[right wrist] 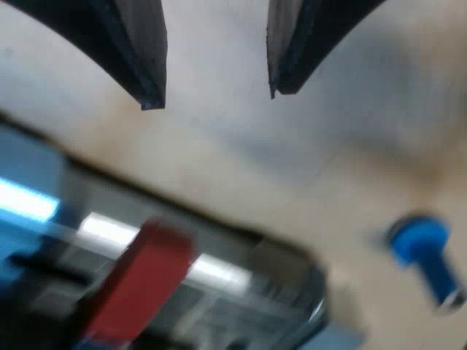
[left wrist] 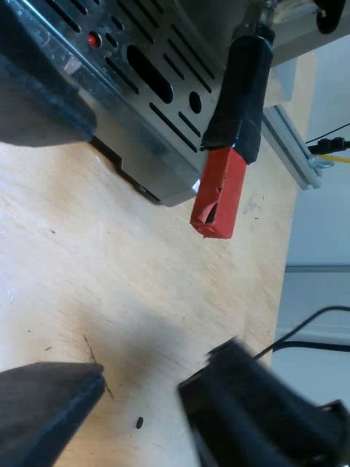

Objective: Grind coffee beans and then tamp

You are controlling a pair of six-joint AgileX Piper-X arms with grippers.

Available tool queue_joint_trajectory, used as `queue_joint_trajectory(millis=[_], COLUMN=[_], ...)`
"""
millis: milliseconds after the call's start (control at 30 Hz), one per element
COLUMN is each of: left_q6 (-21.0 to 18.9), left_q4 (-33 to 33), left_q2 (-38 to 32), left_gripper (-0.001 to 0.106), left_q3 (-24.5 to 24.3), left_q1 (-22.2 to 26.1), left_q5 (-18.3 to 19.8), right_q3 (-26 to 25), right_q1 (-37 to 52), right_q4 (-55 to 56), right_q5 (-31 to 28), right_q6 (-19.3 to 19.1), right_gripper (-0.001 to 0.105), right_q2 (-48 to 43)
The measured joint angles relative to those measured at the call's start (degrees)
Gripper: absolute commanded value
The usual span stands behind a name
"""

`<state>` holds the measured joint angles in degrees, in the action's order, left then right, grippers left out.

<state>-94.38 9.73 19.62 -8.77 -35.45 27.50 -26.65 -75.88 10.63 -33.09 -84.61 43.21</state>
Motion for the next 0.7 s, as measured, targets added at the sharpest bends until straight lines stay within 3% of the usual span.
queue_joint_trajectory(millis=[267, 400, 500, 700], left_q6=[0.0, 0.0, 0.0, 0.0], left_q4=[0.0, 0.0, 0.0, 0.0], left_q2=[0.0, 0.0, 0.0, 0.0], left_gripper=[0.064, 0.064, 0.064, 0.064], left_q3=[0.0, 0.0, 0.0, 0.0], left_q1=[0.0, 0.0, 0.0, 0.0], left_q5=[0.0, 0.0, 0.0, 0.0], right_q3=[0.53, 1.32, 1.3, 1.3], right_q1=[0.0, 0.0, 0.0, 0.0], right_q4=[-2.25, -4.49, -7.33, -13.16], right_q5=[-3.04, -4.82, -5.22, -6.12], right_q6=[0.17, 0.17, 0.17, -0.01], right_gripper=[0.034, 0.027, 0.019, 0.019], right_q2=[0.0, 1.14, 4.23, 10.09])
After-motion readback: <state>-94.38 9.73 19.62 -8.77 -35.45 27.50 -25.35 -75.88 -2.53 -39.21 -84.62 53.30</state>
